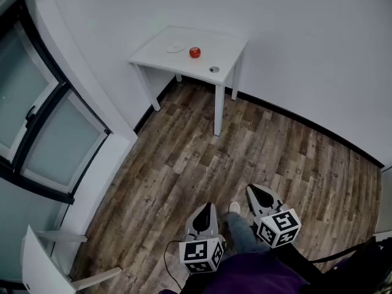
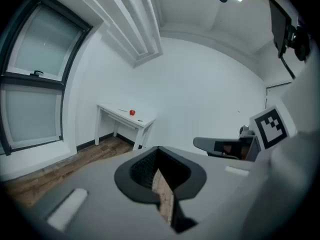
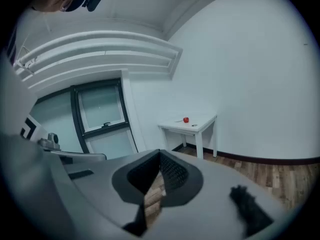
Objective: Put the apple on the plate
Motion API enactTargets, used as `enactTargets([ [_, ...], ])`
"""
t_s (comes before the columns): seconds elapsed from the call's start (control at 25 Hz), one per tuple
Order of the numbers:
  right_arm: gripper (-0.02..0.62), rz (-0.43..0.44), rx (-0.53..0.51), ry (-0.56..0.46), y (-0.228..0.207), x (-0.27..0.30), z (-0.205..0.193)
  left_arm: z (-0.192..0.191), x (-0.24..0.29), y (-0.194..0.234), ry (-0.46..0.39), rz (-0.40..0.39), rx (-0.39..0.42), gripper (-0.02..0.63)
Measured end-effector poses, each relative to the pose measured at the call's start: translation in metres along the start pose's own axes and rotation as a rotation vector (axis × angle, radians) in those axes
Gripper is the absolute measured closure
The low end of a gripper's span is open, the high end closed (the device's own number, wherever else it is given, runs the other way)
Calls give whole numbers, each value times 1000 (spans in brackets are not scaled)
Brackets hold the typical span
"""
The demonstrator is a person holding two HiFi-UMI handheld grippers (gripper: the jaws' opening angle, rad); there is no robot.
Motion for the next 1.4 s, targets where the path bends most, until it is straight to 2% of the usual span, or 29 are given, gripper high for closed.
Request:
enactTargets([
  [0.76, 584, 121, -19, 0, -117, 160, 80, 71, 186, 23, -36, 68, -55, 601],
  [1.12, 584, 113, 18, 40, -159, 208, 90, 84, 243, 35, 6, 98, -75, 601],
  [1.4, 584, 73, 38, 3, -183, 260, 116, 110, 298, 52, 11, 52, -65, 601],
])
Point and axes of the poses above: the fingertips, and each gripper's own axes: x forward along the fingers, y to its left, z out of its top, the point moved 6 cm from there along -x, backward along the fingers, and after that the axes turned 4 degrees about -z, right-handed, at the moved point
